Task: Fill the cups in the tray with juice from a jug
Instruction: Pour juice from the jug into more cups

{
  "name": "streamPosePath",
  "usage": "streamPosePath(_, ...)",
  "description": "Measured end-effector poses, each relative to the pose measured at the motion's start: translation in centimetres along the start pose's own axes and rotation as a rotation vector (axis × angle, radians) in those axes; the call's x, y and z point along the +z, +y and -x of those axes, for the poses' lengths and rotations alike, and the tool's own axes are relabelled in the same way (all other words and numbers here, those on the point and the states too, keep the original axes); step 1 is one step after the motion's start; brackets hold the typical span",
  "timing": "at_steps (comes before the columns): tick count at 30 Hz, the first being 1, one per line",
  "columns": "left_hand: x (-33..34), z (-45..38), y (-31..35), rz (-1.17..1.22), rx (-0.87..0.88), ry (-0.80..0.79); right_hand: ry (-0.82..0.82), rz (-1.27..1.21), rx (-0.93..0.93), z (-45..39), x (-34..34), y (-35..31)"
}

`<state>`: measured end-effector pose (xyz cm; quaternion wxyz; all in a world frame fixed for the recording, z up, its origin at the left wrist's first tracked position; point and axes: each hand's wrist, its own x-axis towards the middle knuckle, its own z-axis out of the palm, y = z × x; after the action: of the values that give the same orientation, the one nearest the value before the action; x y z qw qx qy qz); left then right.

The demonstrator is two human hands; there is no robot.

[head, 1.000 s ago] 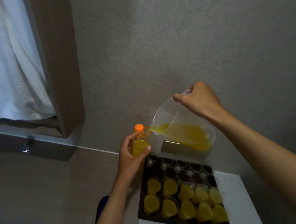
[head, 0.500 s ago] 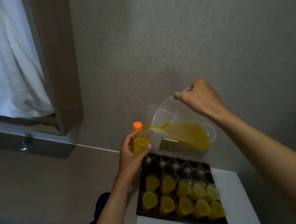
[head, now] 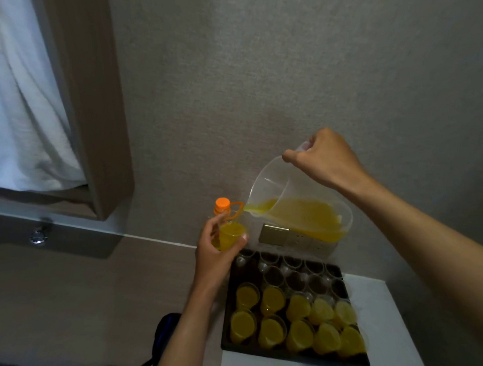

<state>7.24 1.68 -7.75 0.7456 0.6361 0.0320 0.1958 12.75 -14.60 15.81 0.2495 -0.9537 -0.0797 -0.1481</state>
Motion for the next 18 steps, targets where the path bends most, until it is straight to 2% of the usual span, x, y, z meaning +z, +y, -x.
streamPosePath(18, -0.21, -0.01, 0.38, 0.029, -0.002, -0.005, -0.005, 0.021, 0.004, -0.29, 0.60, -0.22)
